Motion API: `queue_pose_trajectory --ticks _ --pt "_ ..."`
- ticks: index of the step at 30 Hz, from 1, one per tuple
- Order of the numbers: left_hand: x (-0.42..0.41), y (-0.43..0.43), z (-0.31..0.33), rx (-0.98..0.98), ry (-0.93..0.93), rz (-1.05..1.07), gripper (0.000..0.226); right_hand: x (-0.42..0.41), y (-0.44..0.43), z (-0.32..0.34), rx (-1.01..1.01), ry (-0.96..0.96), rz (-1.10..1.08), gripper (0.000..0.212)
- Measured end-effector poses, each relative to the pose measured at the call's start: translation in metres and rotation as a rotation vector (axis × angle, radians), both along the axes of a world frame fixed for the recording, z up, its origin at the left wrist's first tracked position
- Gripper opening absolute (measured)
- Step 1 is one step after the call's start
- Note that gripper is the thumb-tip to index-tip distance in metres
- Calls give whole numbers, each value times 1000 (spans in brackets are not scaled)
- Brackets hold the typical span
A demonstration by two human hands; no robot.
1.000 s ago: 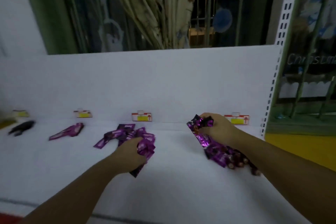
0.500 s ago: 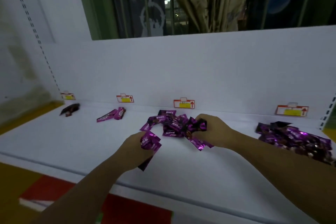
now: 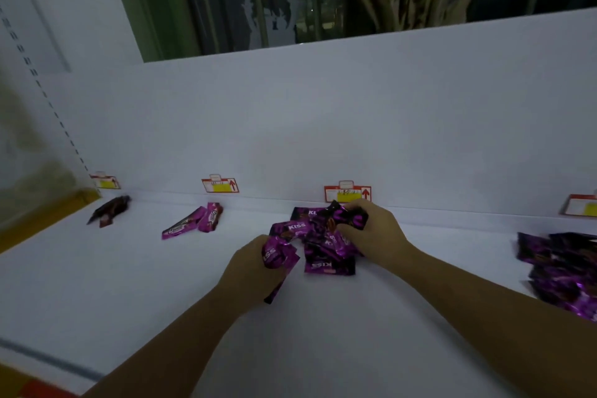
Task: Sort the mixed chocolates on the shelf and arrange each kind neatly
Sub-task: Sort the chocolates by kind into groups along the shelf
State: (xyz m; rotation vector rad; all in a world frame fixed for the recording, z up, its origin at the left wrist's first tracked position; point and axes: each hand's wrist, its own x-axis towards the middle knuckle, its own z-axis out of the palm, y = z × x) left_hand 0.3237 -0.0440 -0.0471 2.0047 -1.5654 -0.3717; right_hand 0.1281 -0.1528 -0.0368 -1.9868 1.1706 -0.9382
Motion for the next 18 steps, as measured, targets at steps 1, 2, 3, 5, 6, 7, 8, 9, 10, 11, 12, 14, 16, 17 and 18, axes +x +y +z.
queue_pose_trajectory --ticks 1,2,3,5,6,7,8,9,10,11,12,14,16,17,18 --pt "0 -4 -3 -18 23 -7 27 4 -3 -2 -2 12 -6 29" --pt "0 -9 -5 -39 25 -29 30 8 -6 -3 -11 24 -11 29" --pt "3 -15 -6 -61 -12 -63 30 14 -10 -4 -28 35 -17 28" --pt "9 -31 -12 -146 -138 -159 33 24 -14 -4 -109 81 -13 29" --pt "13 -38 -15 -186 -197 -197 44 30 -16 -6 -164 125 -11 31" --pt "17 -46 -20 -191 -259 -204 60 35 -17 -8 -221 176 -14 35" --pt "20 -53 -26 -167 -321 -187 77 40 -18 -12 -269 237 -21 42" --pt "23 -59 -31 -145 -356 -169 93 45 -16 -16 -297 319 -25 52" --pt "25 -63 -36 -122 -353 -167 105 49 -15 -21 -320 410 -16 65" --pt "26 -68 -39 -87 -328 -179 115 52 -15 -24 -336 477 7 76" --pt "26 -71 -39 -40 -299 -206 120 54 -13 -25 -338 487 32 83" --pt "27 -75 -37 26 -294 -294 121 56 -8 -18 -304 344 32 77" --pt "29 -77 -35 27 -333 -373 124 52 -1 -14 -302 157 -70 62" --pt "30 -78 -34 23 -346 -409 127 48 4 -14 -307 87 -136 56" --pt "31 -78 -33 23 -346 -442 128 41 8 -14 -295 51 -196 50"
